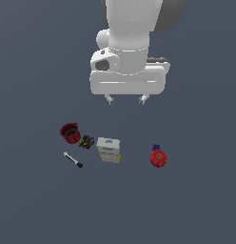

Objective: Pick up a designated object from a clutter of objects.

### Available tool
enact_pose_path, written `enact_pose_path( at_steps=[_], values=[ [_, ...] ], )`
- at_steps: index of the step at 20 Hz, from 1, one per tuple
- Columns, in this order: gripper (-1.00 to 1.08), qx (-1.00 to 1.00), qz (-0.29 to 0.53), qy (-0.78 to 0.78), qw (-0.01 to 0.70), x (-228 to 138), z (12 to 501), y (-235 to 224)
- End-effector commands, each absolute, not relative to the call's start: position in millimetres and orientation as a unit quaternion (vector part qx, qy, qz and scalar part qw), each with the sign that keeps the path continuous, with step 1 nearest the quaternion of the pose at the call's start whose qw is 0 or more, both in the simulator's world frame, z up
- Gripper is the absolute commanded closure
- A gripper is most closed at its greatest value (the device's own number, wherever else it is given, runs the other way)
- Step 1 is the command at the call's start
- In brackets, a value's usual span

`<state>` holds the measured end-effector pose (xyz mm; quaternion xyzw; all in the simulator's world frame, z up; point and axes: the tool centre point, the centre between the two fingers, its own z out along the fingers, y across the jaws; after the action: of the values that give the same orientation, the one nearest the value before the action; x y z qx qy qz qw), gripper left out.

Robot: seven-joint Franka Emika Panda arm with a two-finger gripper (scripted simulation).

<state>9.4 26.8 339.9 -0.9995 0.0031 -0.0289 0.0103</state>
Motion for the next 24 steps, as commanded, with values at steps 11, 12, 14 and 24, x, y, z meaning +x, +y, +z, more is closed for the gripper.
enact_pose_path(
  at_steps=[11, 12, 14, 24],
  values=[
    [-0.92, -0.999, -0.031, -0.015, 0.021, 10, 338, 50],
    [-0.92, -0.999, -0.031, -0.015, 0.021, 10, 337, 51],
    [-0.92, -0.999, -0.031, -0.015, 0.021, 10, 338, 50],
    [-0.92, -0.999, -0.028, -0.007, 0.018, 17, 318, 61]
  ],
)
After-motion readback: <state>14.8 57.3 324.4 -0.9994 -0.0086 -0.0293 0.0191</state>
